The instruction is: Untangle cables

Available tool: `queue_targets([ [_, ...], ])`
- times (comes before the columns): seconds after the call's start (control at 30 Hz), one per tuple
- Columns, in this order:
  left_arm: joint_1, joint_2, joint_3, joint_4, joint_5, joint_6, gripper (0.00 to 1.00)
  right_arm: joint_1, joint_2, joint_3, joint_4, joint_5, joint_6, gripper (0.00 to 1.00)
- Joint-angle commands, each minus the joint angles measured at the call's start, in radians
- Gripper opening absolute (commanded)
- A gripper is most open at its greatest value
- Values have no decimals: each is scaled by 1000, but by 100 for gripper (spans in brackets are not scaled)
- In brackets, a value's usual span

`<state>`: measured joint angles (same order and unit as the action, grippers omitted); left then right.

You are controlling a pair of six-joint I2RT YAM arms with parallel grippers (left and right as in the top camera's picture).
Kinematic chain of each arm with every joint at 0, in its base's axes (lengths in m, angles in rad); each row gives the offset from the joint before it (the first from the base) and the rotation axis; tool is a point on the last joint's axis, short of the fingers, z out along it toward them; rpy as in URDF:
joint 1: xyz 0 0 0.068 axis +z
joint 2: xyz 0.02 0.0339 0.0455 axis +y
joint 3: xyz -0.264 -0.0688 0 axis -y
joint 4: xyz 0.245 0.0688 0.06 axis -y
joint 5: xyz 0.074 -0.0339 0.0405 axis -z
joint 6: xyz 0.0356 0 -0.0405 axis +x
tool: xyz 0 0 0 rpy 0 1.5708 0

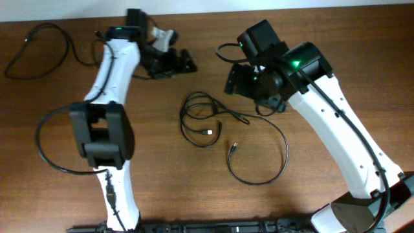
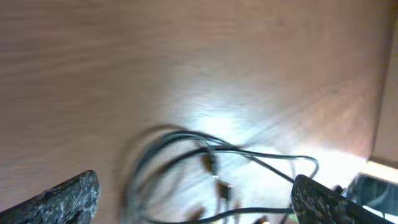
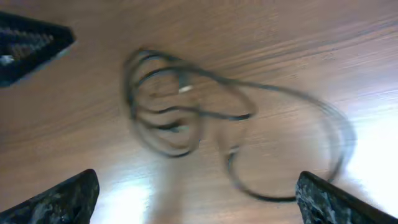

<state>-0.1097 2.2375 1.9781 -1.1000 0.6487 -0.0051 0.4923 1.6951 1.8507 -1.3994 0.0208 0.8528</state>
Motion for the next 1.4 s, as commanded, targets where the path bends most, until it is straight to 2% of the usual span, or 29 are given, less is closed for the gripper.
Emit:
queue_targets([
  [0.0,-124,23,0,-27,18,-69,99,-183,-5,0,-93,225,-34,98],
  [0.03,-156,15,3,-50,14,-76,99,-323,-5,0,-140,238,-34,98],
  [0.07,-157,2,6,-70,-7,-151,99,-395,-5,0,-158,238,-34,99],
  [0.1,-154,-28,7,-113,-91,-259,99,-483,-5,0,-168,238,-34,98],
  [0.13,-156,-79,7,-182,-274,-407,99,-556,-5,0,-168,238,-34,98],
  [0.17,-167,-113,7,-220,-358,-492,99,-578,-5,0,-167,238,-34,98],
  [0.27,-239,-144,6,-315,-342,-686,99,-636,-5,0,-167,238,-34,98],
  [0.3,-277,-143,-1,-325,-342,-797,99,-637,-5,0,-167,238,-34,98],
  [0.37,-319,-143,-1,-299,-343,-869,99,-637,-5,0,-167,238,-34,98],
  [0.43,-374,-139,-1,-246,-356,-979,100,-637,-5,0,-167,238,-34,98],
  [0.47,-411,-131,-1,-236,-380,-1078,100,-637,-5,0,-167,238,-34,98],
  [0.5,-428,-125,-1,-227,-385,-1107,100,-637,-5,0,-167,238,-34,98],
  [0.57,-460,-107,-1,-175,-385,-1109,97,-637,-5,0,-167,238,-34,98],
  [0.6,-476,-91,-1,-161,-385,-1120,90,-637,-5,0,-167,238,-34,98],
  [0.73,-501,-18,-1,-153,-388,-1138,89,-637,-5,0,-167,238,-34,98],
  [0.77,-501,-14,-1,-150,-388,-1138,84,-637,-5,0,-167,238,-34,98],
  [0.8,-502,-11,-1,-153,-388,-1138,73,-637,-5,0,-167,238,-34,98],
  [0.9,-506,2,-1,-165,-421,-1138,72,-637,-5,0,-167,238,-34,98],
  [0.97,-506,19,-1,-169,-418,-1138,56,-637,-5,0,-167,238,-34,98],
  [1.0,-506,25,-1,-169,-418,-1138,41,-637,-5,0,-167,238,-34,98],
  [1.07,-506,26,-1,-169,-417,-1123,33,-637,-5,0,-167,238,-34,98],
  [1.13,-506,25,-1,-169,-417,-1101,29,-637,-5,0,-167,238,-34,98],
  [1.17,-502,25,4,-180,-403,-1085,14,-637,-5,0,-167,238,-34,98],
  [1.2,-486,25,31,-204,-357,-1070,0,-637,-5,0,-167,238,-34,98],
  [1.27,-446,25,164,-305,-292,-978,0,-637,-5,0,-167,238,-34,98],
  [1.33,-423,25,348,-467,-294,-967,0,-637,-5,0,-167,238,-34,98],
  [1.37,-421,25,522,-548,-298,-903,0,-637,-5,0,-167,238,-34,98],
])
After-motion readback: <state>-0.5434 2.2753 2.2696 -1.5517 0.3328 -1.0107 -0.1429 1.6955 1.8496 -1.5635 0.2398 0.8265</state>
